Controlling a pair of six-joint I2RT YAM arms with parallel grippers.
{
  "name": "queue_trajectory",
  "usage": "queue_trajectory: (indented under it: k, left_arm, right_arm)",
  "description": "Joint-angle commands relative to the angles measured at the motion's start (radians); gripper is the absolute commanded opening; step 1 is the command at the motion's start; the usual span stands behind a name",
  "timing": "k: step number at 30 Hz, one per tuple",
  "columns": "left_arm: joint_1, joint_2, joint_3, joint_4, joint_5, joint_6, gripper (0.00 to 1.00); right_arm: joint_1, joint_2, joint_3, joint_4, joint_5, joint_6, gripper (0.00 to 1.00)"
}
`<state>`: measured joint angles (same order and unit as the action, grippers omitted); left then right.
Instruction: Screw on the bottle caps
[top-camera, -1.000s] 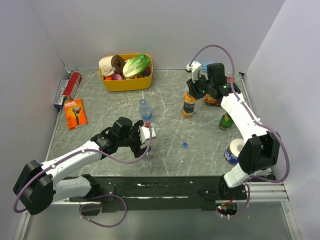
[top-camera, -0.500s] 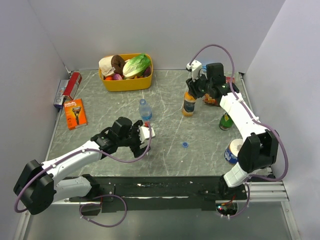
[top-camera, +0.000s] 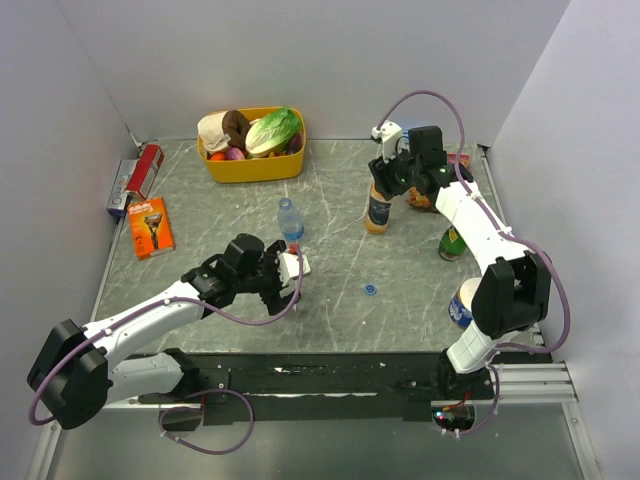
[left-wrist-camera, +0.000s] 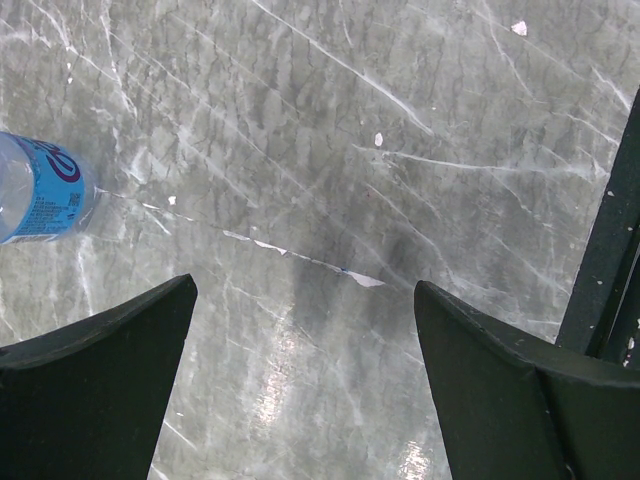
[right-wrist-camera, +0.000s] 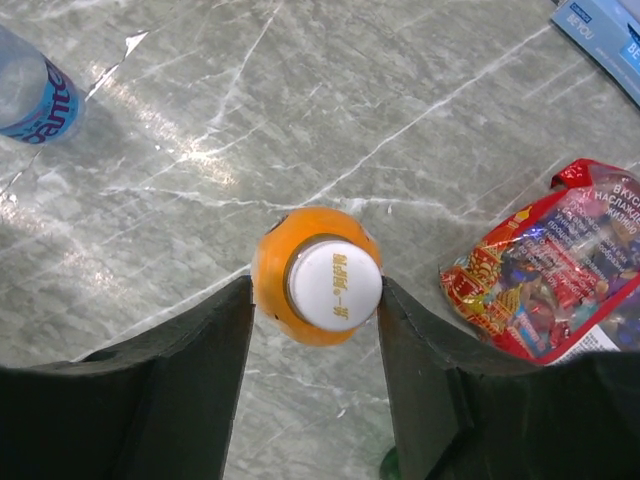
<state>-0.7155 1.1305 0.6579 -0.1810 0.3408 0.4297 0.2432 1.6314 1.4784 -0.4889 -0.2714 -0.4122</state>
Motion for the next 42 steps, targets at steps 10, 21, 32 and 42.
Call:
queue_trajectory:
  k: [10,21,32,42]
  left_arm:
    - [0.05,-0.049,0.025,0.0,0.06,-0.019,0.96]
    - [0.402,-0.225,0.057,-0.159,0.06,-0.19,0.96]
    - [0.596,-0.319,0.043,-0.163,0.079,-0.246,0.96]
    - [0.597,-0.325,0.039,-0.156,0.106,-0.255,0.96]
  right_arm:
    - [0.019,-0.001,0.296,-0.062,-0.058,0.033,1.0]
    - [0.362,0.036,0.207,-0.018,-0.209,-0.008,0.98]
    - [0.416,0.297,0.293,0.216,-0.103,0.082,0.95]
    - [0.418,0.456,0.362,0.256,-0.098,0.115,0.69]
